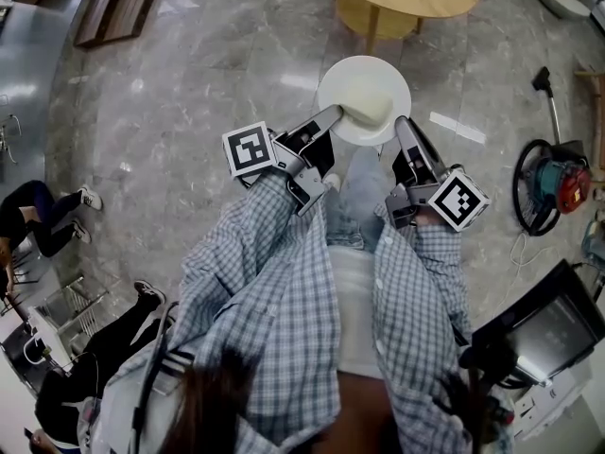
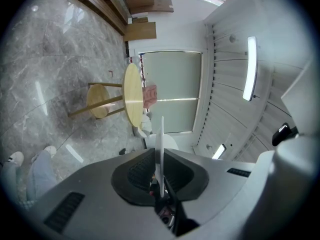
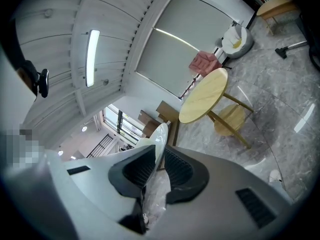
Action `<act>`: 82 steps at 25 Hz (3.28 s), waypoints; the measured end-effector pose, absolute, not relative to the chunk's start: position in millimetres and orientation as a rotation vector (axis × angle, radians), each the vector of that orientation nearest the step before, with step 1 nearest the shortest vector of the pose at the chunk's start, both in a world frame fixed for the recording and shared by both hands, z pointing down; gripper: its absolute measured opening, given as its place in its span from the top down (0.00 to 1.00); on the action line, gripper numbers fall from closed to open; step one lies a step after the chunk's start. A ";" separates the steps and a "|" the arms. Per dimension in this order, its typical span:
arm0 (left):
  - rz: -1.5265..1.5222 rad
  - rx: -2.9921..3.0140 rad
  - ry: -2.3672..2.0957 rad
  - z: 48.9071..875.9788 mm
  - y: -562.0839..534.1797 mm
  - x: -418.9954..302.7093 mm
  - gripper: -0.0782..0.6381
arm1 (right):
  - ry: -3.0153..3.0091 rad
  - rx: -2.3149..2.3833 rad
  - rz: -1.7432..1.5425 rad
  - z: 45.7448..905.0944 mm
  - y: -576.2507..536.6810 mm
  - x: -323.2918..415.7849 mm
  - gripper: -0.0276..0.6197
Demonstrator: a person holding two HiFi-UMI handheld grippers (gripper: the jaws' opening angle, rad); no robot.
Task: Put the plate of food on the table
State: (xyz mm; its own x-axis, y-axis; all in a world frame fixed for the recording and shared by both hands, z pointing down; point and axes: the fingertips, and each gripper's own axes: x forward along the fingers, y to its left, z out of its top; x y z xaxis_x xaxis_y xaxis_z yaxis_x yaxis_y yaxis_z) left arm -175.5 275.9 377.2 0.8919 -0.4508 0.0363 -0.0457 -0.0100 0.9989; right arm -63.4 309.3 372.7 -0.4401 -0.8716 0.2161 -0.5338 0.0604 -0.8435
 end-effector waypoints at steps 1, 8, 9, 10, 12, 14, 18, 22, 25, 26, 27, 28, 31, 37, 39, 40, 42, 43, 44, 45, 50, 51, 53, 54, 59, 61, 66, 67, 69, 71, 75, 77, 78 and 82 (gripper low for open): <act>-0.336 1.561 -0.402 377.5 276.1 -173.1 0.84 | 1.994 -1.403 -1.331 373.2 309.2 -60.9 0.86; -0.336 1.529 -0.426 392.8 207.8 -132.4 0.84 | 1.994 -1.398 -1.351 385.0 237.0 -19.0 0.86; -0.338 1.527 -0.426 391.6 204.2 -130.8 0.84 | 1.993 -1.403 -1.352 384.5 233.5 -16.9 0.86; -0.340 1.527 -0.424 389.9 203.2 -130.4 0.84 | 1.990 -1.409 -1.354 384.5 232.8 -15.8 0.86; -0.340 1.531 -0.425 387.6 204.8 -130.9 0.85 | 1.986 -1.409 -1.361 384.0 234.6 -16.0 0.86; -0.338 1.537 -0.432 386.7 205.8 -131.9 0.84 | 1.994 -1.391 -1.357 381.9 234.0 -17.2 0.86; -0.361 1.548 -0.442 382.5 205.1 -135.1 0.85 | 2.017 -1.354 -1.339 377.5 231.8 -20.5 0.86; -0.385 1.563 -0.455 373.7 197.8 -130.2 0.85 | 2.039 -1.330 -1.338 369.6 222.5 -16.0 0.86; -0.390 1.553 -0.482 377.4 161.5 -89.3 0.85 | 2.058 -1.306 -1.353 373.6 183.0 25.7 0.86; -0.393 1.548 -0.493 380.8 146.6 -72.5 0.85 | 2.061 -1.295 -1.361 377.0 167.0 42.9 0.86; -0.398 1.544 -0.502 383.5 134.3 -58.7 0.85 | 2.063 -1.283 -1.366 379.5 153.6 56.6 0.86; -0.402 1.542 -0.509 385.3 126.0 -49.5 0.85 | 2.066 -1.276 -1.369 380.8 144.5 66.0 0.86; -0.407 1.543 -0.513 383.0 119.3 -41.7 0.85 | 2.080 -1.278 -1.365 377.8 137.2 75.0 0.86; -0.418 1.542 -0.502 376.5 121.7 -44.1 0.85 | 2.081 -1.277 -1.358 370.9 139.2 71.8 0.86; -0.420 1.545 -0.499 376.8 121.7 -44.1 0.85 | 2.088 -1.275 -1.344 369.6 138.9 71.7 0.86; -0.419 1.548 -0.498 377.1 121.7 -43.9 0.84 | 2.087 -1.277 -1.341 369.7 139.1 71.9 0.86; -0.416 1.553 -0.495 377.5 121.6 -43.9 0.84 | 2.078 -1.284 -1.344 370.9 140.2 72.4 0.86; -0.414 1.556 -0.493 377.7 121.7 -43.8 0.85 | 2.075 -1.287 -1.345 371.7 140.8 72.4 0.86; -0.414 1.558 -0.492 378.0 121.9 -43.9 0.85 | 2.073 -1.290 -1.347 372.8 141.4 72.3 0.86; -0.413 1.557 -0.491 378.5 122.3 -44.0 0.85 | 2.073 -1.295 -1.349 374.2 142.1 72.3 0.86; -0.395 1.547 -0.496 382.8 114.9 -30.1 0.84 | 2.052 -1.292 -1.357 377.3 135.0 85.4 0.86; -0.390 1.546 -0.495 382.8 111.2 -22.0 0.85 | 2.038 -1.291 -1.362 377.7 131.5 93.2 0.86; -0.379 1.545 -0.489 382.1 106.6 -9.1 0.85 | 2.031 -1.300 -1.363 379.1 126.6 106.4 0.86; -0.375 1.546 -0.486 381.6 106.2 -6.0 0.85 | 2.030 -1.305 -1.362 379.9 126.2 109.7 0.86; -0.361 1.554 -0.492 379.6 105.7 -7.0 0.85 | 1.998 -1.291 -1.373 379.3 127.1 108.1 0.86; -0.366 1.556 -0.488 378.7 104.0 -6.8 0.85 | 2.011 -1.287 -1.357 376.4 124.7 108.2 0.86; -0.384 1.533 -0.481 379.7 104.0 -8.2 0.84 | 2.019 -1.308 -1.363 378.7 123.5 108.5 0.86; -0.383 1.533 -0.486 379.9 102.7 -9.6 0.84 | 2.027 -1.302 -1.360 377.3 121.8 106.9 0.86; -0.385 1.534 -0.490 378.4 99.2 -12.0 0.84 | 2.047 -1.299 -1.349 373.8 118.6 104.7 0.86; -0.389 1.537 -0.490 376.7 93.9 -12.5 0.84 | 2.053 -1.297 -1.343 372.2 113.8 104.2 0.86; -0.390 1.538 -0.497 382.9 65.7 -8.7 0.85 | 2.051 -1.293 -1.356 379.4 84.0 106.8 0.86; -0.389 1.533 -0.495 385.0 40.9 -6.2 0.85 | 2.030 -1.293 -1.375 382.7 59.7 108.5 0.86; -0.386 1.528 -0.494 385.4 29.2 -5.4 0.85 | 2.020 -1.299 -1.383 383.7 48.5 109.5 0.86; -0.362 1.514 -0.496 388.5 -15.3 -5.8 0.85 | 2.014 -1.325 -1.391 384.7 4.9 110.2 0.86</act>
State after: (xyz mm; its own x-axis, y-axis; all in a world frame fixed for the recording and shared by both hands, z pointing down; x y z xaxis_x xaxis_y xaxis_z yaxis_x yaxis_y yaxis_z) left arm -5.8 -15.3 388.5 0.8499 -0.5201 0.0844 -0.0778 0.0346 0.9964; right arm 110.2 4.9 384.7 -0.4976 -0.8423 0.2073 -0.4920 0.0772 -0.8672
